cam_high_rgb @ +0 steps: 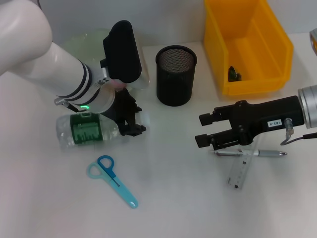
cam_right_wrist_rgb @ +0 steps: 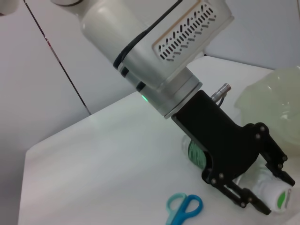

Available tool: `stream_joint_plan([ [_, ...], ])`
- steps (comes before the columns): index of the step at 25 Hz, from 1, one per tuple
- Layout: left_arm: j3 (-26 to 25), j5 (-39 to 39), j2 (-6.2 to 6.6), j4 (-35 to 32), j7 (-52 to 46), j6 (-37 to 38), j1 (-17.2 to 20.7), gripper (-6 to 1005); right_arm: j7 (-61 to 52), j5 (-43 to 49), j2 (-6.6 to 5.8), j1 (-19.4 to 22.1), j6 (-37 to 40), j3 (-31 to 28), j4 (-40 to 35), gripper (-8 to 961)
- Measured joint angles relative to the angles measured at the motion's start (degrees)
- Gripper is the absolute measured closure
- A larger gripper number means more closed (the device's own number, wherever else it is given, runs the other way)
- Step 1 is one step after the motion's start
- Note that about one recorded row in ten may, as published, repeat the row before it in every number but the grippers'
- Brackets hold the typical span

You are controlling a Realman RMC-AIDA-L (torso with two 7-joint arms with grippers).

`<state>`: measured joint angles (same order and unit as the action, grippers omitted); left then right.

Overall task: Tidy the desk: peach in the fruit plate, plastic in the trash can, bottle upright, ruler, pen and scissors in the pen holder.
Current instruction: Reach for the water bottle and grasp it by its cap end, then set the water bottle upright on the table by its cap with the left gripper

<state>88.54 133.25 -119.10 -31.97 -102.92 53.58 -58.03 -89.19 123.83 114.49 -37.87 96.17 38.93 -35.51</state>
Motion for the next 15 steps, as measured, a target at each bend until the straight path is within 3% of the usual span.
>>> stream_joint_plan([
  [3,0.0,0.0,0.01,-0.3,-0.1,-0.2,0.1,469,0.0,0.0,0.01,0.0,0.1,-0.1,0.0,203],
  [9,-0.5,-0.5,0.31,-4.0,-1.3,1.2,2.0,554,0.0,-0.1,0.02,0.0,0.0,-0.1,-0.2,202],
  [11,-0.5,-0.5,0.31,-4.0,-1.3,1.2,2.0,554,0.0,-0.1,0.02,0.0,0.0,-0.1,-0.3,202],
  [12,-1.9,-0.4,0.56,-9.6,-3.5,3.6,4.6,554,0.0,-0.1,0.02,0.0,0.0,-0.1,-0.3,202],
  [15,-1.9,-0.4,0.56,-9.6,-3.5,3.6,4.6,554,0.0,-0.1,0.02,0.0,0.0,-0.1,-0.5,202],
])
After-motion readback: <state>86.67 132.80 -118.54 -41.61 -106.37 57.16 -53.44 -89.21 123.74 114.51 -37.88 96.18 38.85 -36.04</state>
